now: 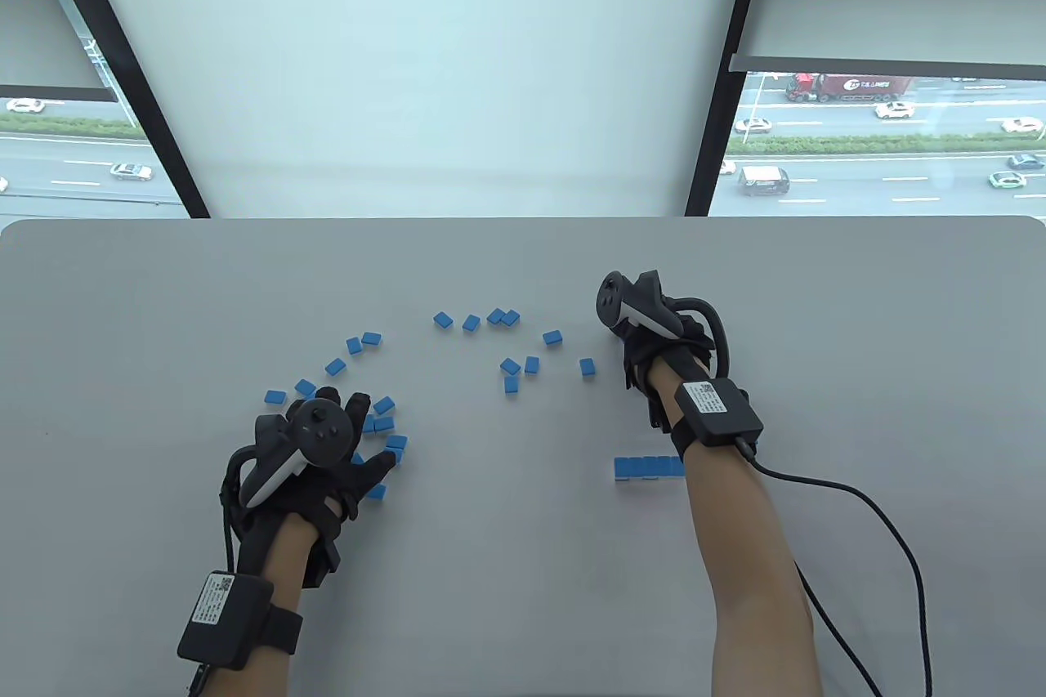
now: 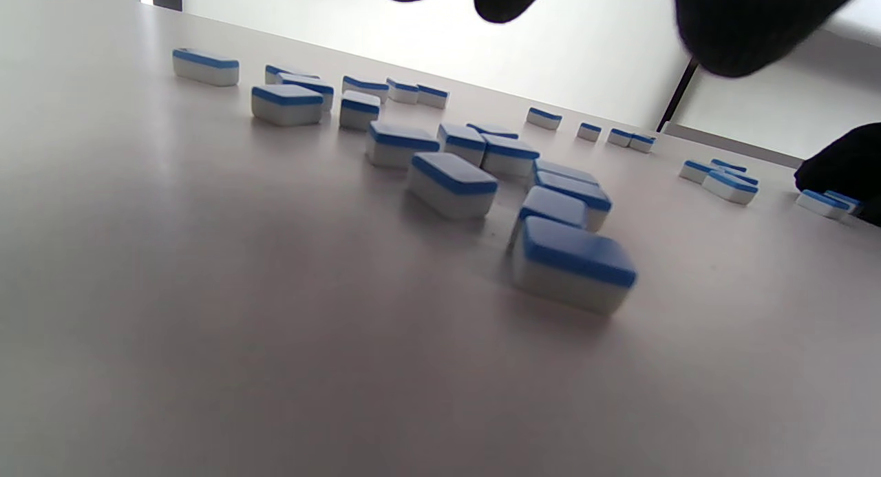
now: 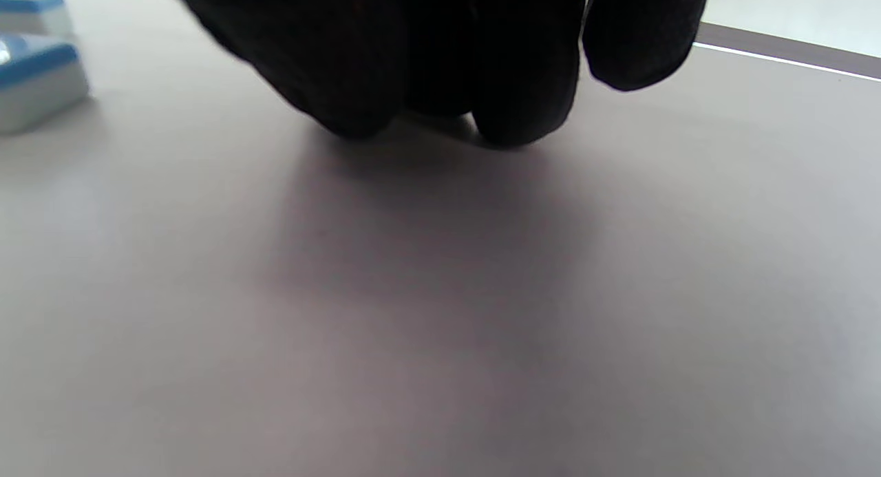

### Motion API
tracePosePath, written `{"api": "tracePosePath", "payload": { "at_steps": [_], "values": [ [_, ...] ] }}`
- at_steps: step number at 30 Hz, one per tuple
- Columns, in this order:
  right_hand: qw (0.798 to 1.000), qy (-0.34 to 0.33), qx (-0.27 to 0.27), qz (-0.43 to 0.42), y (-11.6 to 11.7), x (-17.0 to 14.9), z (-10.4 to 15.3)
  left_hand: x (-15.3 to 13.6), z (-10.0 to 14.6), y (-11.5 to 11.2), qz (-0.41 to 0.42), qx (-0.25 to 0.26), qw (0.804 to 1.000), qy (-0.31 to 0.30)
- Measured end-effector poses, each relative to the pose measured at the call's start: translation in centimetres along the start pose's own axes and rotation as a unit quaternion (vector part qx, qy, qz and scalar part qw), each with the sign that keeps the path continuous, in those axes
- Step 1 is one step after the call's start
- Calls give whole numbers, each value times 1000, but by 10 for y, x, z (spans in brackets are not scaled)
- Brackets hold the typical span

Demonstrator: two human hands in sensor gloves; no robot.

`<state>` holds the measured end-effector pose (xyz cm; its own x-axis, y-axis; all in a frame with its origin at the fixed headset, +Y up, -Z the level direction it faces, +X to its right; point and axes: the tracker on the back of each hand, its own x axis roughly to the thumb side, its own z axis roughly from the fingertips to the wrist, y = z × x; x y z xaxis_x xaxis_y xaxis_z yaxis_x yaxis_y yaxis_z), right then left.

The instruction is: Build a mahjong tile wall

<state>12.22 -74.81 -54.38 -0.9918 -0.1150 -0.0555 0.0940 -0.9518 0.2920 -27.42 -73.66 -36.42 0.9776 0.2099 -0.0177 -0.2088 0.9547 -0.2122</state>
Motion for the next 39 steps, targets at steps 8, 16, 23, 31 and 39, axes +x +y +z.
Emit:
{"api": "tracePosePath", "payload": {
  "at_steps": [8,16,23,31,39],
  "values": [
    [1000,-9,3,15,-12,-8,18,0,1,-1,-1,-4,1000,-1],
    [996,-38,-80,11,-50,-63,78,0,2,-1,-1,-2,1000,-5],
    [985,-25,-169,-32,-42,-112,124,1,2,-1,-1,1,1000,-6],
    [977,34,-188,-92,11,-155,144,0,1,-4,-3,-7,1000,-2],
    [992,49,-93,-75,60,-163,124,0,-1,-8,-6,-18,1000,0]
  ]
}}
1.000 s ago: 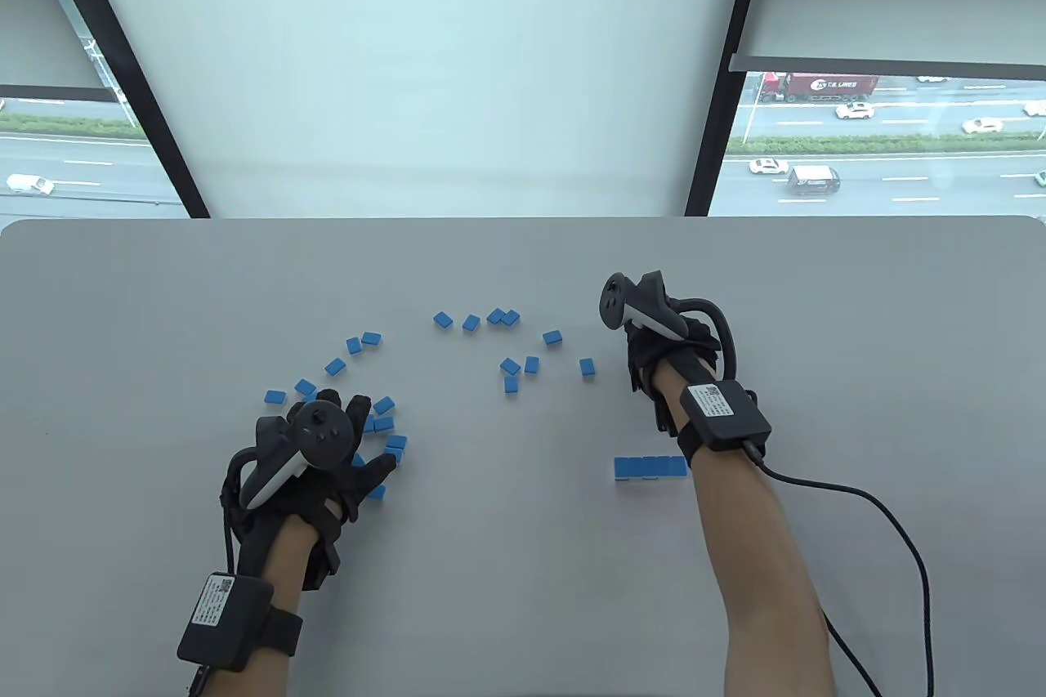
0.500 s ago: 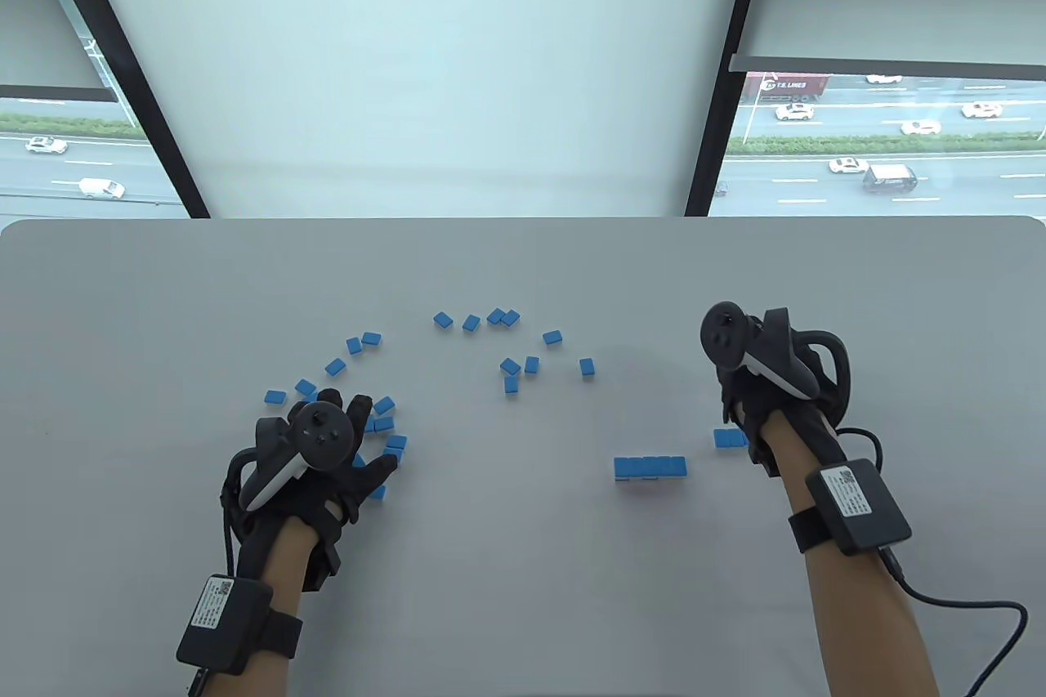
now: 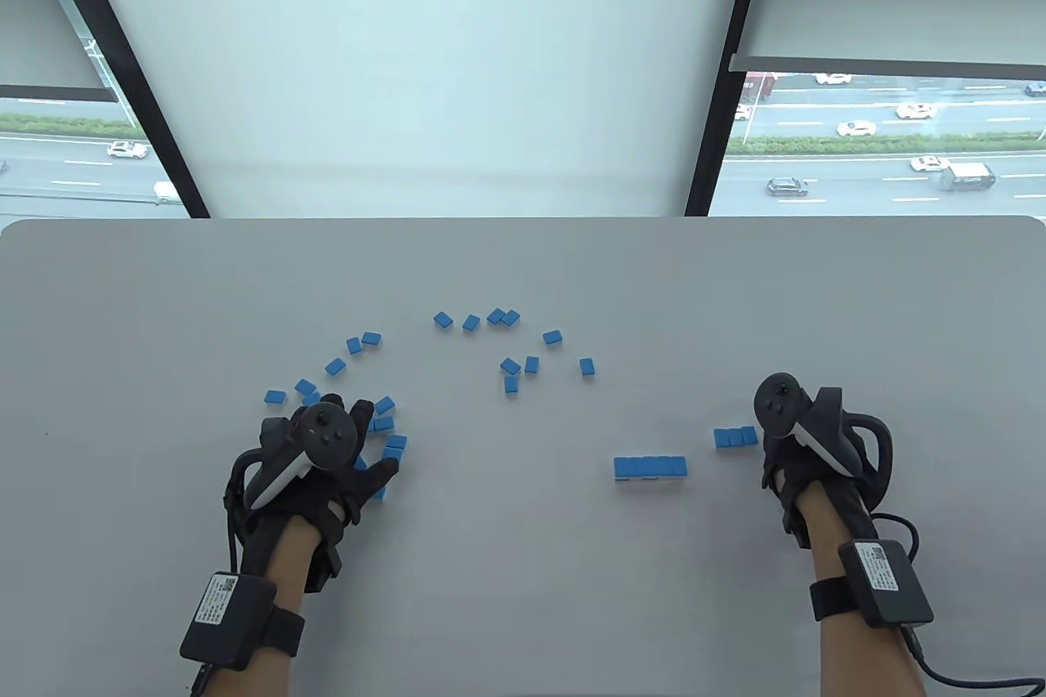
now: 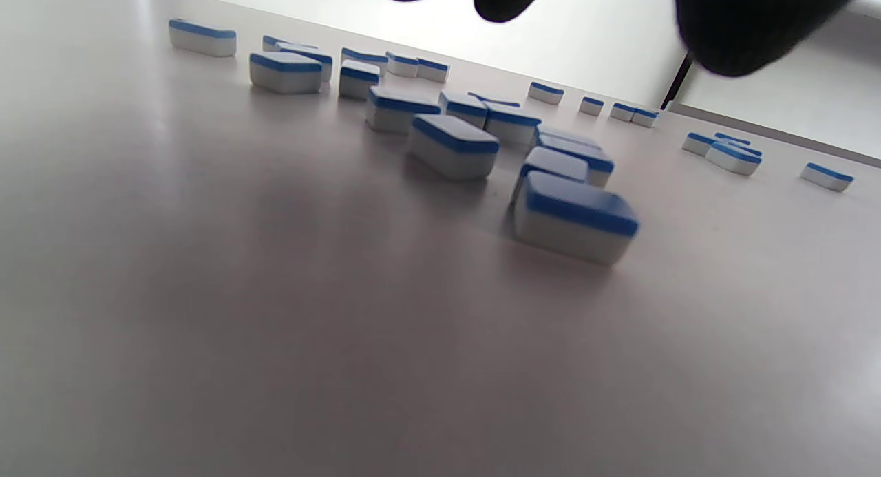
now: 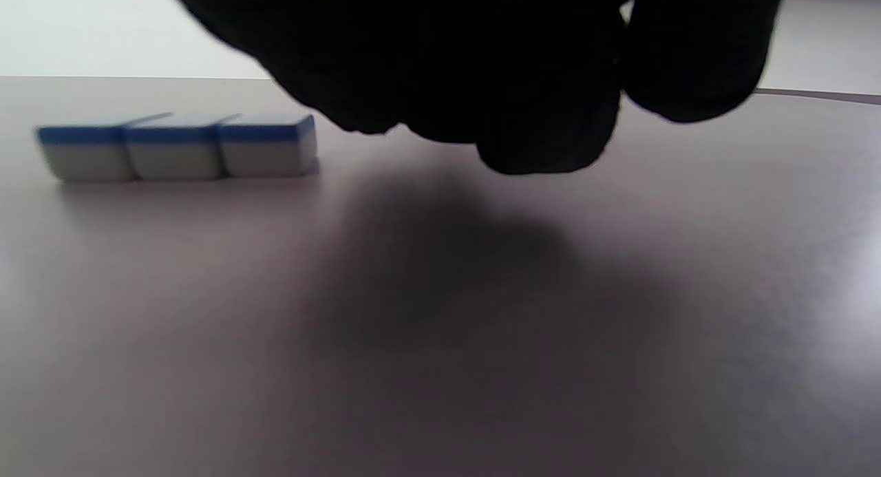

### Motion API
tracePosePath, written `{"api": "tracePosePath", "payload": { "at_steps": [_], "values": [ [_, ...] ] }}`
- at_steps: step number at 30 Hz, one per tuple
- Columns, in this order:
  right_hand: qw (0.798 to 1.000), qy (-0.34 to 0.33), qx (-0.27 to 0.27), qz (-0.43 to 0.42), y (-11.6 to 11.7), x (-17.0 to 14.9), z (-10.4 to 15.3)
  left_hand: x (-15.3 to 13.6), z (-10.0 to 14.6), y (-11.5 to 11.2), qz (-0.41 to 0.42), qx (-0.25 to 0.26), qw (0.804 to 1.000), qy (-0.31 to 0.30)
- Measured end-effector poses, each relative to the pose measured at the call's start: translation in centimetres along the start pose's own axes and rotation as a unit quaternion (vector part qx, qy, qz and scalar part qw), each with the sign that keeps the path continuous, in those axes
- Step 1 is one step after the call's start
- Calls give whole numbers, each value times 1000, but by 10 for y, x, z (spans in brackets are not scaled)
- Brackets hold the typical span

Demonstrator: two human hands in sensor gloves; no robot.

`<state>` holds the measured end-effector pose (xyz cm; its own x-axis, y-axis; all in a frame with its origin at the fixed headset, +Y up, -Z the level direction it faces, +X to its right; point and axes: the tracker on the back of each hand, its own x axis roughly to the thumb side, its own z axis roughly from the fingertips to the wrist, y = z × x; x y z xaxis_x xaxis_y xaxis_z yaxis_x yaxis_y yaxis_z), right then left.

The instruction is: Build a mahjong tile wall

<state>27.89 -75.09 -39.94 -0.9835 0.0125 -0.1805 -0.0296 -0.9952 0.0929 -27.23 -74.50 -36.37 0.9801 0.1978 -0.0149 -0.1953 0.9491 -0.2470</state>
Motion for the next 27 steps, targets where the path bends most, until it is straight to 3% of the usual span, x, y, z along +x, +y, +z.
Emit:
{"api": "tracePosePath", "payload": {
  "at_steps": [18,23,27],
  "values": [
    [1000,-13,26,-11,4,4,1,0,-1,0,0,2,1000,-1],
    [1000,-13,-9,-8,-18,6,7,1,0,1,1,4,1000,-4],
    [999,-40,-36,7,-41,29,6,2,0,3,2,8,1000,-7]
  ]
}}
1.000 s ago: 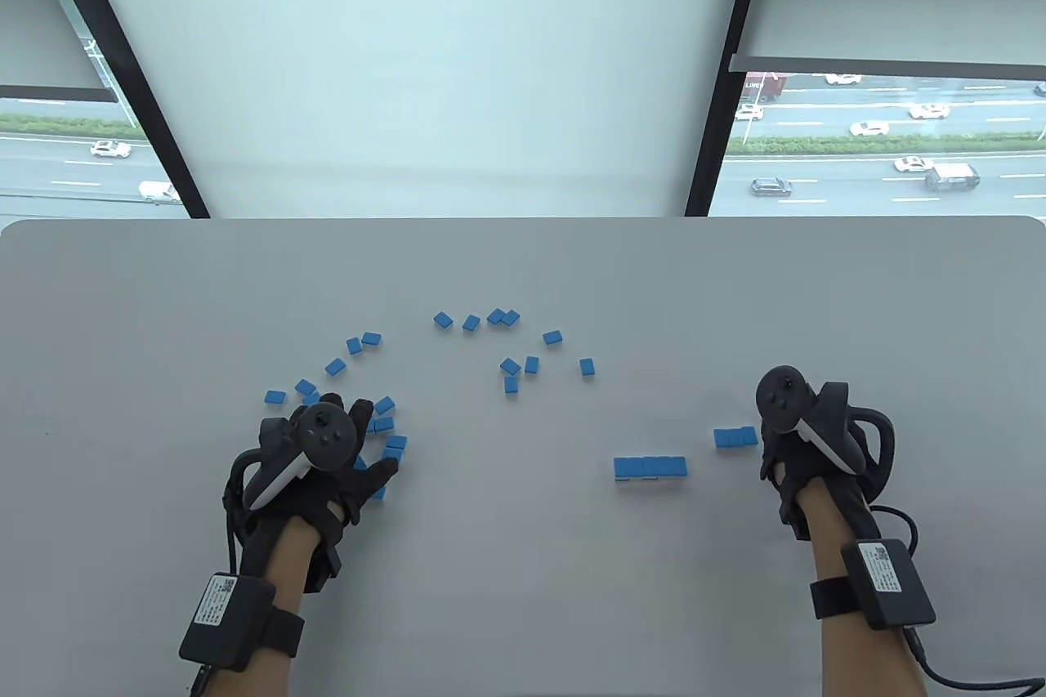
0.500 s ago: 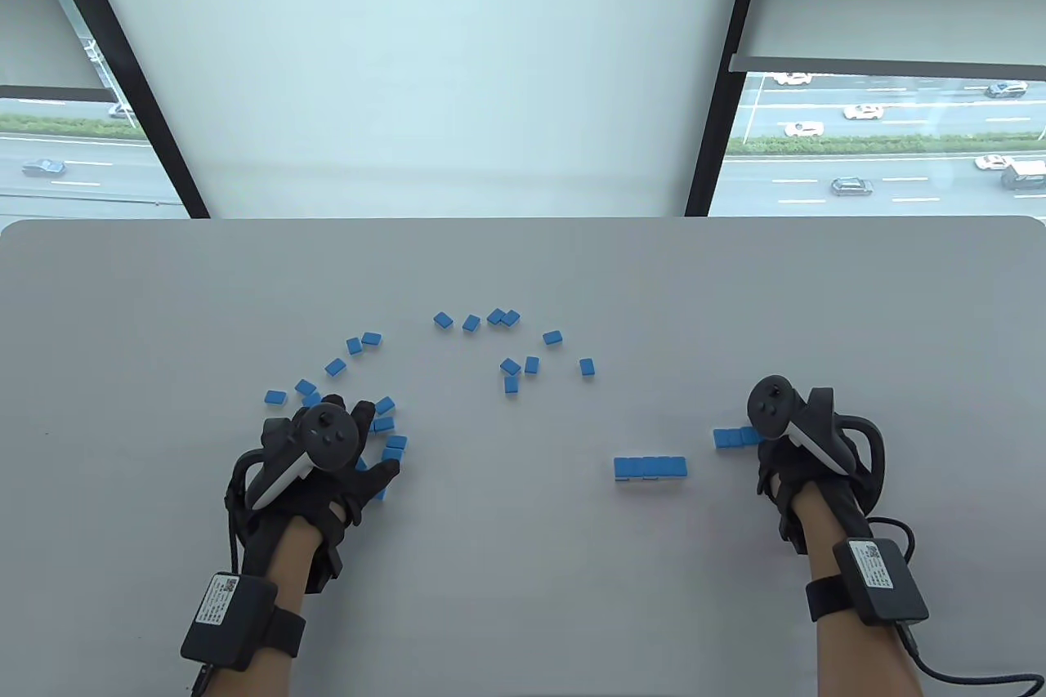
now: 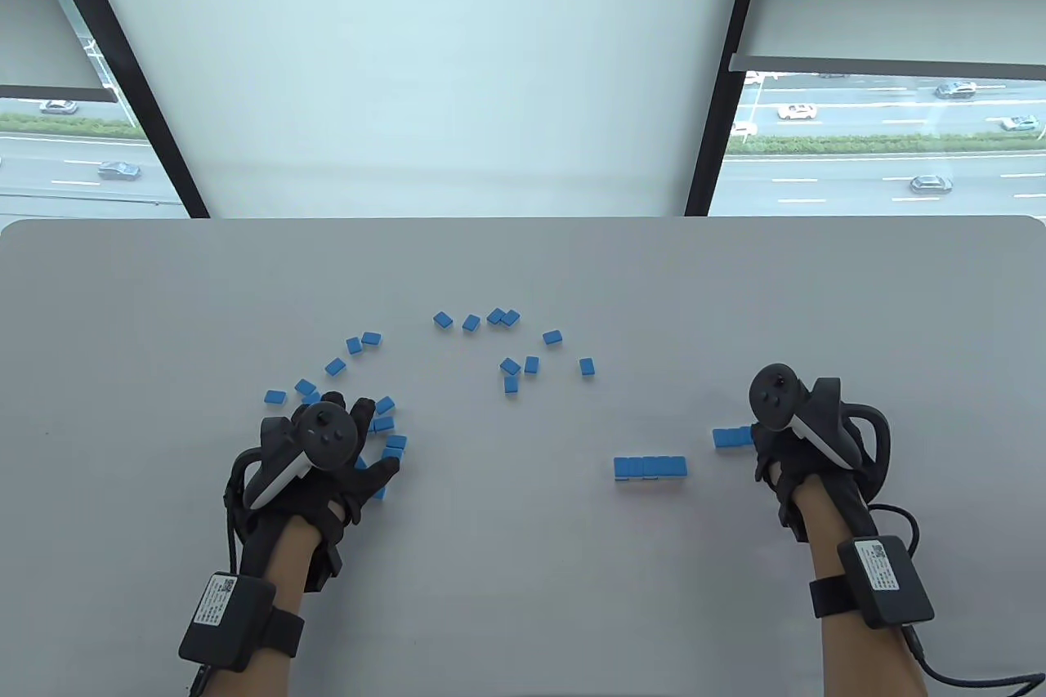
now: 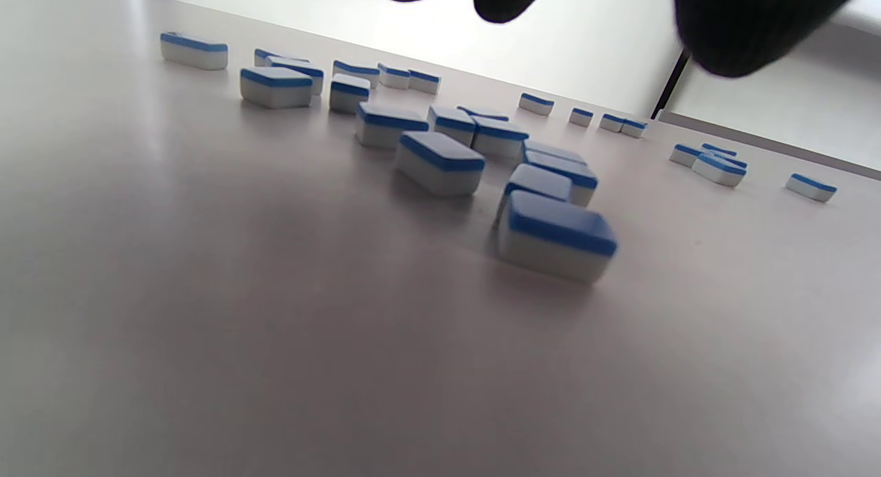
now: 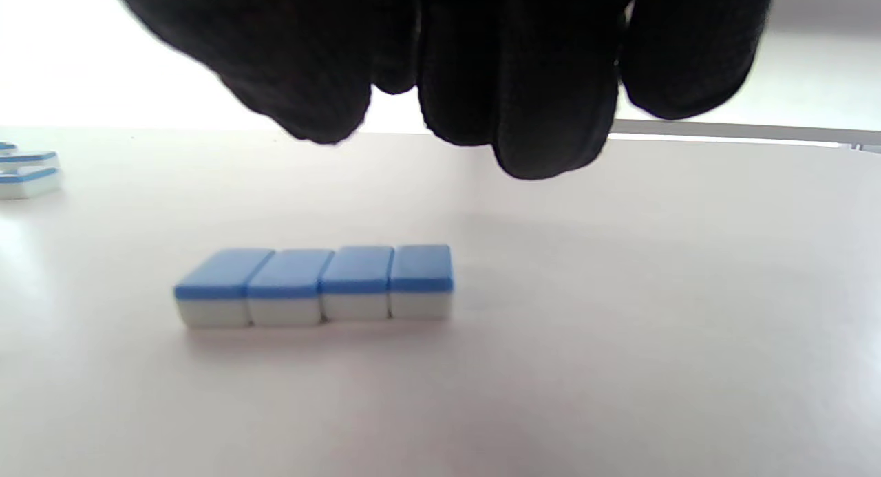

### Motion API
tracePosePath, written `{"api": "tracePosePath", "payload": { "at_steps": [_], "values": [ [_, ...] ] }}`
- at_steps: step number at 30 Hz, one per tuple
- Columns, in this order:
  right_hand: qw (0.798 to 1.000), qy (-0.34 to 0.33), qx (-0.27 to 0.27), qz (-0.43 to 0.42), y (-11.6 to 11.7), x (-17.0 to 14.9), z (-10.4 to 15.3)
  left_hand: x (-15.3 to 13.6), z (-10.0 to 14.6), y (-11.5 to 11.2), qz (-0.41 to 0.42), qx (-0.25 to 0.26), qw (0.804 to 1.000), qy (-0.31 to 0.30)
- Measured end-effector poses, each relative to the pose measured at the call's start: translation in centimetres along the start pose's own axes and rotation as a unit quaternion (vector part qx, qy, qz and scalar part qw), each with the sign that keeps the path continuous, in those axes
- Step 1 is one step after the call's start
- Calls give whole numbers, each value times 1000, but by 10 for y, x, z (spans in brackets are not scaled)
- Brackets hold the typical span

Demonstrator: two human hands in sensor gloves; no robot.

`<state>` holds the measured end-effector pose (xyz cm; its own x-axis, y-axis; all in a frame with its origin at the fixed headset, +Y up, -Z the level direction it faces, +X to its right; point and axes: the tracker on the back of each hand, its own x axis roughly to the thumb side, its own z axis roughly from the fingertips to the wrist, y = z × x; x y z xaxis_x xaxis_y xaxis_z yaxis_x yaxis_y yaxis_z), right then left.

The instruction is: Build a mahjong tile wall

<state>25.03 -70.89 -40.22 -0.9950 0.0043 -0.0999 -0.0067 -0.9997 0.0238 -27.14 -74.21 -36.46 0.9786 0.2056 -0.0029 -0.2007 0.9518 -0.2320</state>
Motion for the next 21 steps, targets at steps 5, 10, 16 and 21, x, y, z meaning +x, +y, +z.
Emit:
{"api": "tracePosePath", "payload": {
  "at_steps": [5,10,16,21],
  "values": [
    [999,-46,5,24,-21,51,-20,-1,0,0,2,2,1000,1],
    [996,-77,23,42,-26,108,-44,-1,0,1,3,5,1000,-1],
    [991,-93,89,43,-6,168,-78,-1,-1,0,4,2,1000,-3],
    [984,-89,132,86,13,193,-95,0,-1,0,3,-3,1000,-3]
  ]
}}
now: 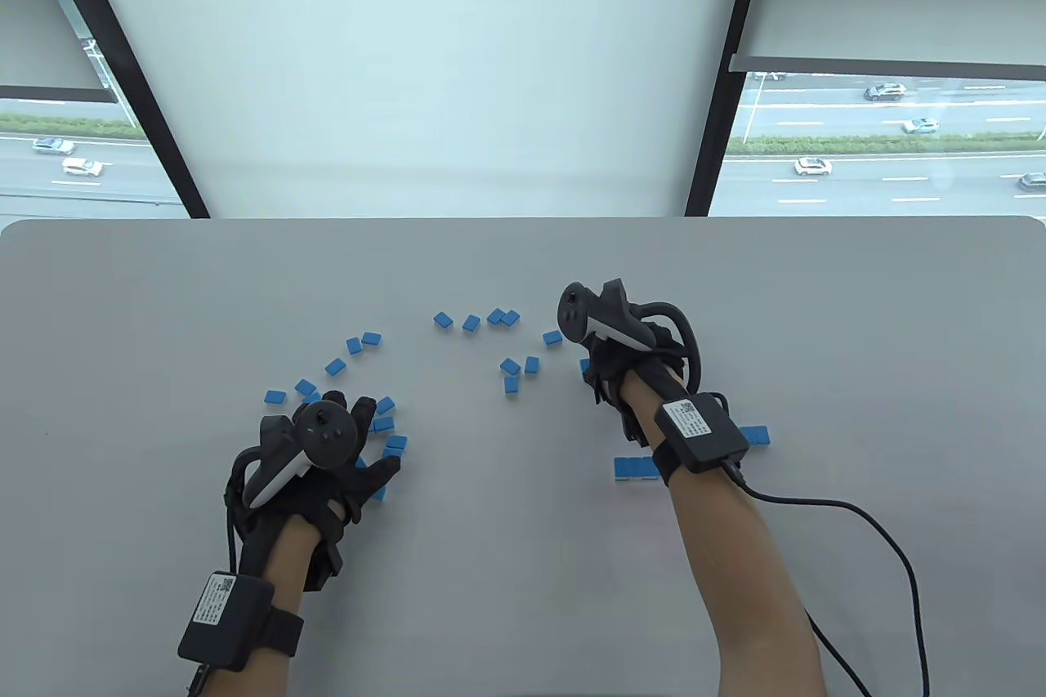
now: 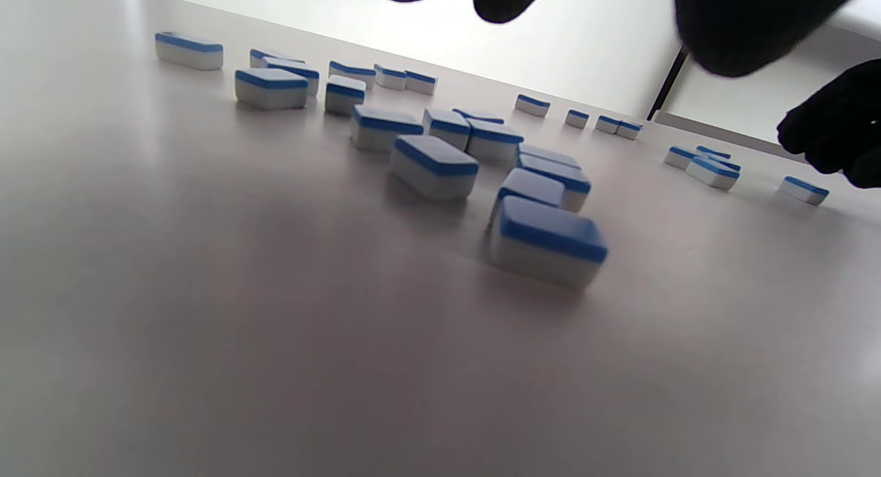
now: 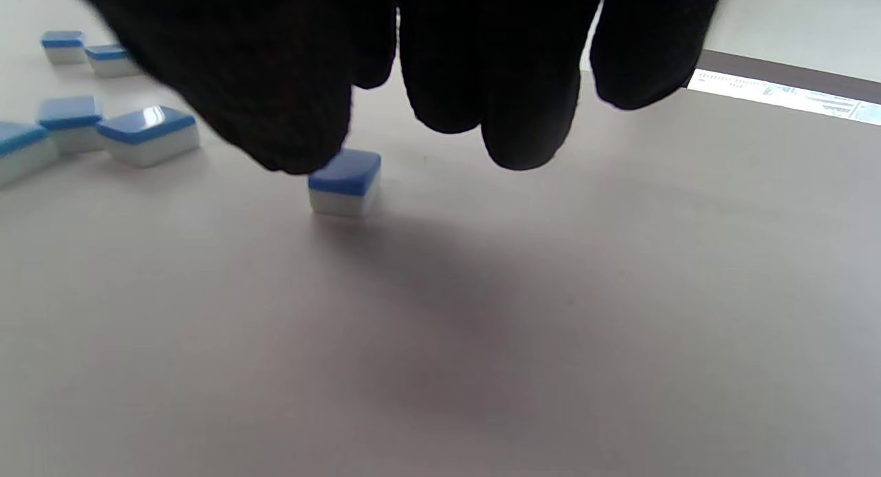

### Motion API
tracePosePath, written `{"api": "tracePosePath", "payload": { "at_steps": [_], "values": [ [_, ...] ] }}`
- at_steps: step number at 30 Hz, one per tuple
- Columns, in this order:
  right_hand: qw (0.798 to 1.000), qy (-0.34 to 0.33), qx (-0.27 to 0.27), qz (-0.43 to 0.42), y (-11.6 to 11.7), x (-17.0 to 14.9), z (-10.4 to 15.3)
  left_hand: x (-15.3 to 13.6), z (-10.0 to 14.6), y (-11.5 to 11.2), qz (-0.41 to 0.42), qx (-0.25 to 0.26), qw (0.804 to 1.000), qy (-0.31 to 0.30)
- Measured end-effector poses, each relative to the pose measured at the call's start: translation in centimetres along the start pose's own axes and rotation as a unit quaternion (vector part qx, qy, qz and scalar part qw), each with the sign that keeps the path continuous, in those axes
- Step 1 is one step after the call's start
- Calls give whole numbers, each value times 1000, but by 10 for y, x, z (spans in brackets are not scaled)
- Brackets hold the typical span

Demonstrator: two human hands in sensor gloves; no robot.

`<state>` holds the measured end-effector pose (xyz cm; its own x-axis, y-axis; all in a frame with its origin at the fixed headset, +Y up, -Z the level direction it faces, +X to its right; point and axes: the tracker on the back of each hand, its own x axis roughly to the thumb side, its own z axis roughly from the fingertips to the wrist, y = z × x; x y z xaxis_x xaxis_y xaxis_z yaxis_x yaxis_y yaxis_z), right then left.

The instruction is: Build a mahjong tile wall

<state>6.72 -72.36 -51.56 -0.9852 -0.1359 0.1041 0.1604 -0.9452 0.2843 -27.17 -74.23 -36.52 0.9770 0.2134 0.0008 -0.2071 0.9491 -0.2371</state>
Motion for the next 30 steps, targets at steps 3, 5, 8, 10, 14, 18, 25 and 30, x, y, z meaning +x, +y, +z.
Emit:
{"api": "tracePosePath", "payload": {
  "at_steps": [3,5,8,10,14,18,25,30],
  "values": [
    [1000,9,14,18,6,4,-9,0,0,0,2,-1,1000,0],
    [1000,14,17,18,10,4,-12,0,0,0,1,-1,1000,1],
    [1000,15,13,13,14,5,-14,0,0,1,2,-1,1000,1],
    [1000,13,13,15,14,6,-15,0,0,1,0,-1,1000,1],
    [1000,11,-2,22,5,-1,-5,-1,0,1,2,0,1000,2],
    [999,-3,-34,22,-14,-19,17,-1,0,2,4,1,1000,3],
    [993,-7,-120,18,-36,-70,74,-1,1,1,4,1,1000,1],
    [986,13,-166,-8,-33,-109,110,-2,1,2,3,1,1000,3]
  ]
}}
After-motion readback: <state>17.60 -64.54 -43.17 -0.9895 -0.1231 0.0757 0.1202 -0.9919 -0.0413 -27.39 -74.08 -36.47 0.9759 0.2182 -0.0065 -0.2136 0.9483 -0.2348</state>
